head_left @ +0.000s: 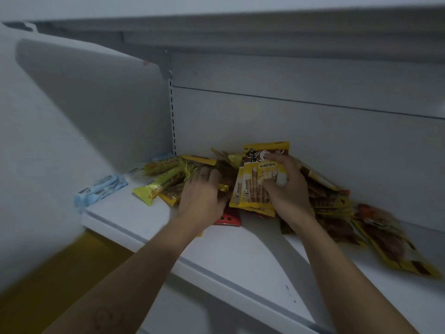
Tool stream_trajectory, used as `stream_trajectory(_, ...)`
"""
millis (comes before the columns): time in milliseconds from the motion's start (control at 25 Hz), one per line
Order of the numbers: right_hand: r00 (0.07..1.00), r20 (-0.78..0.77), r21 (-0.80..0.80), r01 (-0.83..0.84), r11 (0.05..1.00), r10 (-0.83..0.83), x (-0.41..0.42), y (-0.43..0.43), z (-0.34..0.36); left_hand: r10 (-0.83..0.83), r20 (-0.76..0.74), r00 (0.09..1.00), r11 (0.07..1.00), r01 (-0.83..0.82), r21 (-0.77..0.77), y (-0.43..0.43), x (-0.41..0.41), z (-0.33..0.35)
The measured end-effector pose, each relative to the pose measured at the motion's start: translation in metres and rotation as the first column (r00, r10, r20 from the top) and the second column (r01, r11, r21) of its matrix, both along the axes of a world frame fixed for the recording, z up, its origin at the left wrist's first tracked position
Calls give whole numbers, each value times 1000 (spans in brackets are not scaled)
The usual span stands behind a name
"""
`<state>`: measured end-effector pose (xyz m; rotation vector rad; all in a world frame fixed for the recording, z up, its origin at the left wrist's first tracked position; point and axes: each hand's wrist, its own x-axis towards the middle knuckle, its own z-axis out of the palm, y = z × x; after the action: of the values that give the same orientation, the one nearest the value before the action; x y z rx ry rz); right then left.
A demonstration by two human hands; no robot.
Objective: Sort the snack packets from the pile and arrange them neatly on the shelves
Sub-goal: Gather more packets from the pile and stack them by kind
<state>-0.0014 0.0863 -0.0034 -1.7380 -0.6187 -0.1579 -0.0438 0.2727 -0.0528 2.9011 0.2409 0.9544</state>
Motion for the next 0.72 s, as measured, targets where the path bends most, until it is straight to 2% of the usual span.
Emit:
stream_trajectory(120,1000,-12,-27,9,1000,-10,4,10,-17,51,-93,994,998,-48,43,11,-6,-11)
stream_trajectory(280,998,22,-37,54,998,-53,-1,15,-30,10,-72,997,1000,-8,22,14,-6,-5)
stream_trajectory(520,999,-21,-5,36,999,-36,-2,-3,-25,-101,211,972,990,119,-74,28,-48,-14)
stream_trajectory(720,999,-30,-127,-23,992,20,-8,4,-36,-126,364,923,974,184,-129,25,-84,-25)
